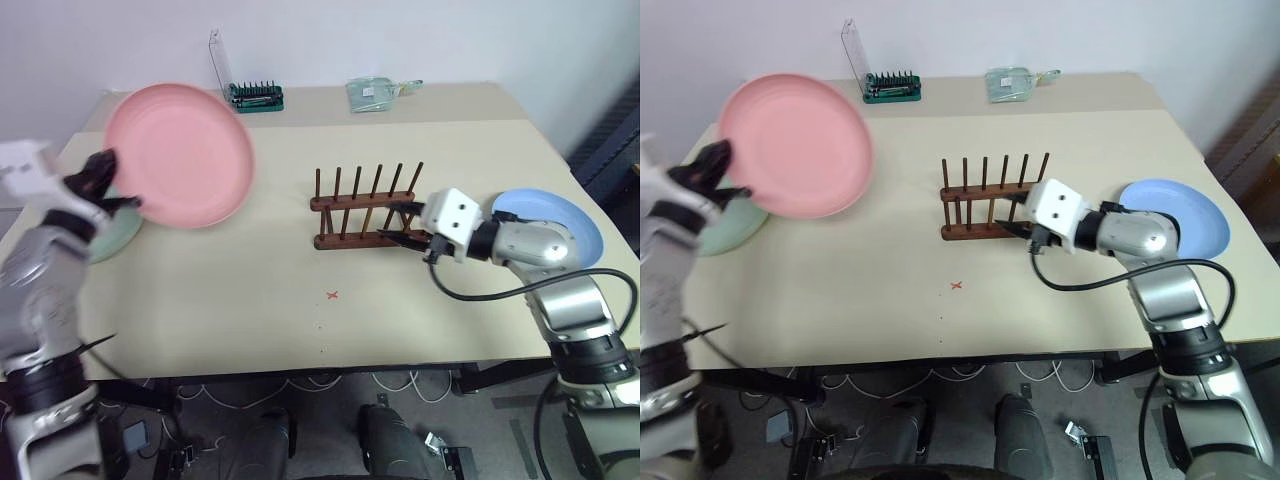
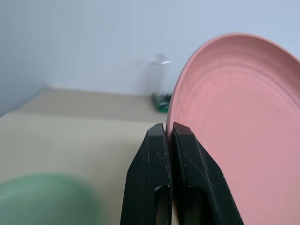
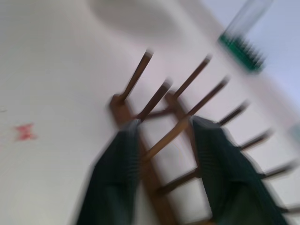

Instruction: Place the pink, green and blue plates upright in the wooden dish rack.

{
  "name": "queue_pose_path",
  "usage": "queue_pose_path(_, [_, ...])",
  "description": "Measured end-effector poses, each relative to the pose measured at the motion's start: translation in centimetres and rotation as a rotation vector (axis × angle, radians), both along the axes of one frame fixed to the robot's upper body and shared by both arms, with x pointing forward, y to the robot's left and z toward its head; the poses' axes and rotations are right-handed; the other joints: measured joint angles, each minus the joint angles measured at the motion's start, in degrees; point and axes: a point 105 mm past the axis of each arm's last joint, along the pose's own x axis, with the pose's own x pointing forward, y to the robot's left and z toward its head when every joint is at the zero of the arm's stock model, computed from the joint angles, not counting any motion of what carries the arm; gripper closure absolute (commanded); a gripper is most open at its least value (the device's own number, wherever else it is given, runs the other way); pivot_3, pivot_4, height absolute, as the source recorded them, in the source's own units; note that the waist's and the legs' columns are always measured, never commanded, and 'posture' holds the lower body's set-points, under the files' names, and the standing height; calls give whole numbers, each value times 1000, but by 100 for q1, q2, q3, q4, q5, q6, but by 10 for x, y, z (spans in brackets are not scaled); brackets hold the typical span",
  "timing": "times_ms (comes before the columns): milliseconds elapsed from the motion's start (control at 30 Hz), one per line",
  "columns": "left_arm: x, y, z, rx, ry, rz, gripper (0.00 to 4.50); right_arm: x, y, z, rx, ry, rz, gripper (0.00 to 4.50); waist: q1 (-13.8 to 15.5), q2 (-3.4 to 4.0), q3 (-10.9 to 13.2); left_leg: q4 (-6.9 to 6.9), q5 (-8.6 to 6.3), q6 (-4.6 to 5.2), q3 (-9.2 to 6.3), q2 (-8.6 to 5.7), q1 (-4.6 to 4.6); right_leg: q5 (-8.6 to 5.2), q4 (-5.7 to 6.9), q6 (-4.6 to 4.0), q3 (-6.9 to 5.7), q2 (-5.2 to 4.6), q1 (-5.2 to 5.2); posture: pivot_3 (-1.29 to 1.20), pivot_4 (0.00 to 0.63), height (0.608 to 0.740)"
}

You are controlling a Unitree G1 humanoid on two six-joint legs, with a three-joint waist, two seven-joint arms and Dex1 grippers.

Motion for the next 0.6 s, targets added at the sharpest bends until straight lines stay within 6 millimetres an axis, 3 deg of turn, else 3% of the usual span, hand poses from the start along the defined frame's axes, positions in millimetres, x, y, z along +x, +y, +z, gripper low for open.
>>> queue_pose_path(67, [6,-38,10,55,-33,-81,4500,-1,24,8,-39,-103,50,36,-21,0,0,1,11,-19,0,0,-19,2,3,0,1,0,-22,0,150,740])
queue_pose_path(367, [6,-110,27,137,-91,-189,4500,14,43,22,-232,-428,31,36,29,-1,0,-1,20,-35,9,-3,-44,2,7,-1,6,-1,-52,0,150,740])
queue_pose_path(600, [4,-127,20,70,-41,-215,4500,22,38,9,-309,-464,19,36,4,-1,1,-1,21,-35,8,-2,-40,2,12,-1,7,2,-52,0,150,740])
